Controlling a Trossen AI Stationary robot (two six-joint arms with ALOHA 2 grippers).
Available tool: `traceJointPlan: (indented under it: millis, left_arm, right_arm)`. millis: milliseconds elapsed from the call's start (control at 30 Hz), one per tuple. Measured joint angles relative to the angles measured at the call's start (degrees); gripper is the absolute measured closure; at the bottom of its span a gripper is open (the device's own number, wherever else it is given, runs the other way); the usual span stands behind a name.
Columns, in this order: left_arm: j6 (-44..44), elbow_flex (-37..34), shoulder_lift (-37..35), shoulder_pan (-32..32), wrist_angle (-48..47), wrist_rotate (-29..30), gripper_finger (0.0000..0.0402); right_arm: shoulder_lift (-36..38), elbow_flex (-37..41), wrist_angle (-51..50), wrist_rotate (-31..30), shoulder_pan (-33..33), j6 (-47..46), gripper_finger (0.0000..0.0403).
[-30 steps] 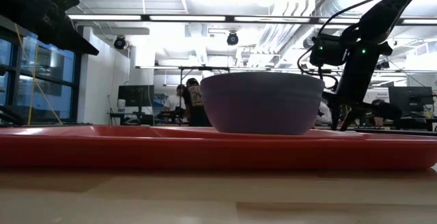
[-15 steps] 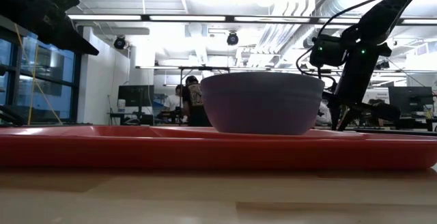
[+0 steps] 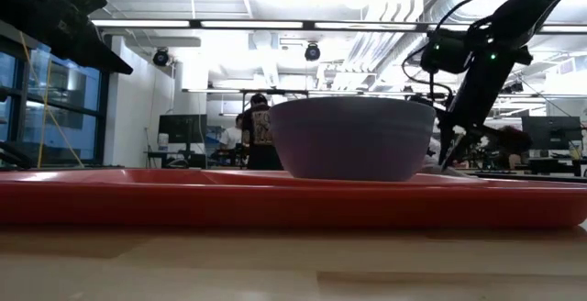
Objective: Set up tray
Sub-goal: Put the blue napkin on the red serving tray to the left of the pink plate
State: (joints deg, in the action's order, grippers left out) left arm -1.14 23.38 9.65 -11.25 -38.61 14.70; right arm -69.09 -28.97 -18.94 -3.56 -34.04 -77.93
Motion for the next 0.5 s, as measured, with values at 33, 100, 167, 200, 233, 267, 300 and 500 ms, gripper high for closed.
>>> traceJointPlan:
  millis: [33,100,167,200,233,267,300,500]
  left_arm:
    - [0.02,0.0,0.01,0.02,0.0,0.0,0.0362]
    - [0.02,0.01,0.01,0.01,0.0,-0.04,0.0362]
    - [0.02,0.0,0.0,0.01,0.0,-0.37,0.0362]
    - [0.02,0.0,0.0,0.02,0.0,-0.37,0.0362]
    - [0.02,0.0,0.02,0.01,0.02,-0.37,0.0362]
    - [0.02,0.01,0.01,0.01,0.0,-0.37,0.0362]
    - [0.02,0.0,0.02,0.0,0.0,-0.37,0.0362]
    - [0.0,0.0,0.02,0.01,0.0,-0.35,0.0362]
  right_arm:
    - [0.76,-0.02,-0.07,-0.5,0.0,0.07,0.0402]
    - [2.22,-0.02,-0.42,-1.43,0.0,0.74,0.0402]
    - [3.88,-0.03,-0.5,-2.63,0.0,1.38,0.0402]
    - [4.72,-0.07,-0.49,-3.38,0.0,1.51,0.0402]
    - [5.58,-0.07,-0.48,-4.0,-0.01,1.73,0.0402]
    - [6.42,-0.07,-0.48,-4.75,-0.02,1.99,0.0402]
    - [7.33,-0.09,-0.48,-5.27,-0.02,2.39,0.0402]
    - [12.86,-0.09,0.09,-8.09,-0.02,4.82,0.0402]
